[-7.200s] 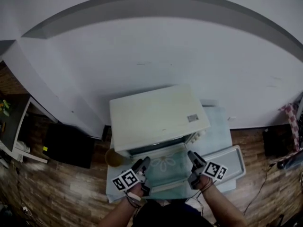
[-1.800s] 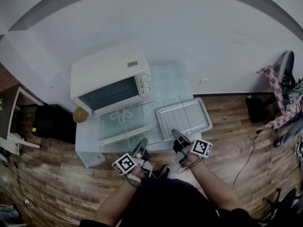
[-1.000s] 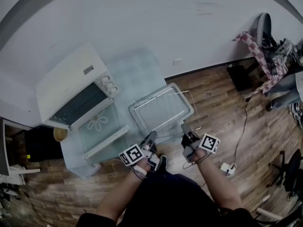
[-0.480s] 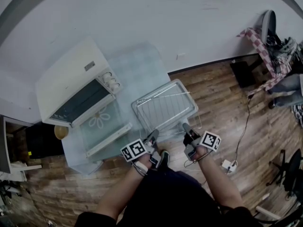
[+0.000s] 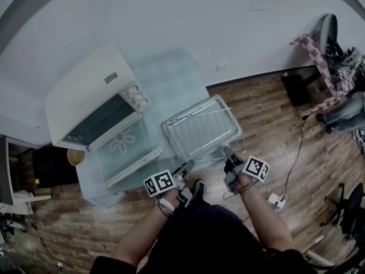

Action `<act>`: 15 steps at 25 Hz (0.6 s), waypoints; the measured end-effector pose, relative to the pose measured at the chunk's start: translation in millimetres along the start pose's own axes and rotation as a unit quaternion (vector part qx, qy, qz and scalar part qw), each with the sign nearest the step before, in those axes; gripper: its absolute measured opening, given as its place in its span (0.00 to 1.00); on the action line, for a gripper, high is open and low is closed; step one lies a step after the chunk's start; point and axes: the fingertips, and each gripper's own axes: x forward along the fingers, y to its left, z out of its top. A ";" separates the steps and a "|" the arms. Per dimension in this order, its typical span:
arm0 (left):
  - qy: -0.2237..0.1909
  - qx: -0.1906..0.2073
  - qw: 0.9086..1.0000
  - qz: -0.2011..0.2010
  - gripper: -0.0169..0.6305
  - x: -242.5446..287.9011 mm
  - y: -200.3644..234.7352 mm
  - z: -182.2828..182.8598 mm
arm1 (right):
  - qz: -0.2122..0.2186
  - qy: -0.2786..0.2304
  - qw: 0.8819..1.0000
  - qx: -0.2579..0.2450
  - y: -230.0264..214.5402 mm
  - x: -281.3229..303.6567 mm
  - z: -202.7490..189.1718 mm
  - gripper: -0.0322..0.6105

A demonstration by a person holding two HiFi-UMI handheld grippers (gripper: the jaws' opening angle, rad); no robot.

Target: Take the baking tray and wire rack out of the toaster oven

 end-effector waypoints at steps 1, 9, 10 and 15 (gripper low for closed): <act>0.005 -0.001 1.000 0.000 0.31 -1.4 0.3 -1.7 | -0.008 0.001 1.000 -0.006 -1.0 1.1 0.7 0.13; 0.069 -0.018 0.997 -0.026 0.34 -13.0 -3.4 -30.8 | -0.092 0.009 0.987 -0.129 -18.7 7.2 17.3 0.29; 0.075 -0.023 0.996 -0.029 0.34 -14.1 -2.2 -33.6 | -0.099 0.011 0.986 -0.136 -20.4 8.3 17.4 0.32; 0.094 -0.028 0.995 -0.028 0.34 -15.6 4.8 -43.7 | -0.121 0.028 0.980 -0.156 -30.9 14.6 12.3 0.36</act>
